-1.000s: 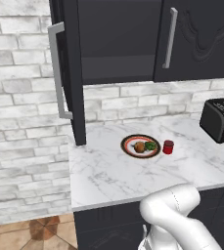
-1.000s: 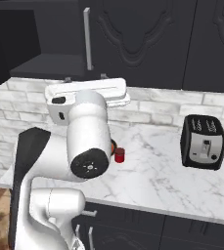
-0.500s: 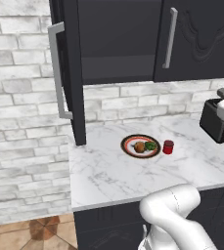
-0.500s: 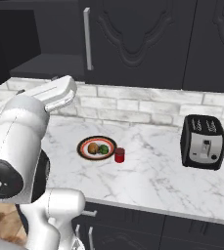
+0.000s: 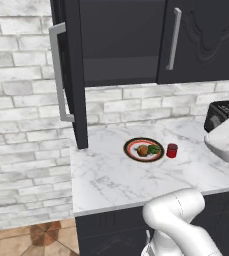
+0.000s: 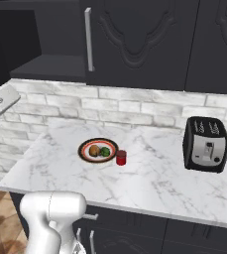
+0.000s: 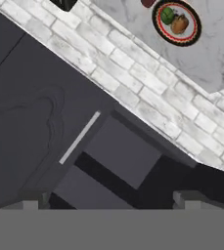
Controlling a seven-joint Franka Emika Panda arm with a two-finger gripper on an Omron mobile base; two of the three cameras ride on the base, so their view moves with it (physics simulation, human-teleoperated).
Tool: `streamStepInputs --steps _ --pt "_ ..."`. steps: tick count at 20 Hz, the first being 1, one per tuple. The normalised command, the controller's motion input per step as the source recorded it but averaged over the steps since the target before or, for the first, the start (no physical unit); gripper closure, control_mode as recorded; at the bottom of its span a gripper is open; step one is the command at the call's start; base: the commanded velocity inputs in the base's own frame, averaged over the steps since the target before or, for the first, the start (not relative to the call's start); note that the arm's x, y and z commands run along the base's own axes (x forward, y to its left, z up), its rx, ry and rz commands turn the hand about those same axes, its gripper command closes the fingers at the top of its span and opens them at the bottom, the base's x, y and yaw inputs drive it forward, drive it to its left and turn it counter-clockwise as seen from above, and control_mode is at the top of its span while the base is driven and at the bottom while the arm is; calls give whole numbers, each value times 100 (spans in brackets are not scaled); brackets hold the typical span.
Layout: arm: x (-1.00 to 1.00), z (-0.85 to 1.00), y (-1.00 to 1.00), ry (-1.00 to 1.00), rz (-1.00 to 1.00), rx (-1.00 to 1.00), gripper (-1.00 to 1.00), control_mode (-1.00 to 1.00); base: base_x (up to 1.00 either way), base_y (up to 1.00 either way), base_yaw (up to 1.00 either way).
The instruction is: Pick the avocado and bread from the counter and place them on the plate. Then pick the jam from the cabinet and place it next to the plate. Lastly close the cabinet door.
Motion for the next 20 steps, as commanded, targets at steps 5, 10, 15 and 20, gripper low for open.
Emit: streamStepInputs --steps 5,10,15,20 --pt "-18 -40 68 -6 -25 -31 -100 -100 0 0 0" --pt "-22 -32 69 -11 -18 -28 -100 -100 0 0 0" --pt "-19 -32 53 -12 -4 -26 -100 -100 0 0 0" --pt "-14 -21 47 -8 0 -23 -100 -100 0 0 0"
